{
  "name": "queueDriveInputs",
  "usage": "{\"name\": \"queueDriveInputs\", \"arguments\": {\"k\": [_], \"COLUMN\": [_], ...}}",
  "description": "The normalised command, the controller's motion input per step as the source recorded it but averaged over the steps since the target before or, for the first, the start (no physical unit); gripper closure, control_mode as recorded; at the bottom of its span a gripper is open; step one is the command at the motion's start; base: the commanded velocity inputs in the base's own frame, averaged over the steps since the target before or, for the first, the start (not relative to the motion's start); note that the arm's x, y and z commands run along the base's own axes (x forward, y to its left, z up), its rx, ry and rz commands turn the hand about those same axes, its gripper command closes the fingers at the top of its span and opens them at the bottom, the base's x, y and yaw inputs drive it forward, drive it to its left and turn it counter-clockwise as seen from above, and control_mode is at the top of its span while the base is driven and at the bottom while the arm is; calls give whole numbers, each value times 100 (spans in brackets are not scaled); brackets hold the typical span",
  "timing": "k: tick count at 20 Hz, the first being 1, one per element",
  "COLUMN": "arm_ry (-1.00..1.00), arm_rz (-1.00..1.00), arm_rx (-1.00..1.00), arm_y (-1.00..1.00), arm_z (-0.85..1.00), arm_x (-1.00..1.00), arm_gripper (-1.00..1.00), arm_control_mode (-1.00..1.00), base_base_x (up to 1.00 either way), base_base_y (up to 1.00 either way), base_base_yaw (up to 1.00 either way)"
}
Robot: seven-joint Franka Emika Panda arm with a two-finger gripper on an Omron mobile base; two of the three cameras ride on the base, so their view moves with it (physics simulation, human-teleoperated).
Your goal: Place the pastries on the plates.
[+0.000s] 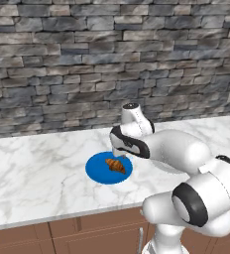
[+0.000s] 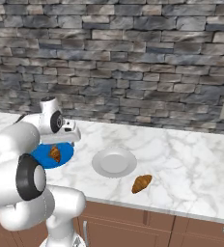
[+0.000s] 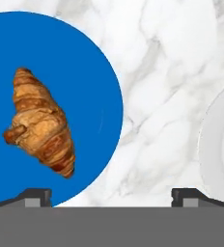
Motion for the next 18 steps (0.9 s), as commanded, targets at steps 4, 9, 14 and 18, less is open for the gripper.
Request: {"name": "queueDriveInputs", "arguments": {"k": [4, 9, 14, 18], "arm_ry": [16, 23, 1, -8], "arm_rz": [-44, -46, -32, -4], "arm_rx": [0, -2, 0, 0], "arm_y": [-100, -100, -100, -100], "arm_z": [1, -2, 13, -11], "arm_x": [-11, 0, -11, -18], "arm_gripper": [-100, -100, -100, -100], "arm_control_mode": [-100, -100, -100, -100], "base_base_x": [0, 0, 0, 0], "base_base_y": [0, 0, 0, 0], "base_base_yaw": [0, 0, 0, 0]}}
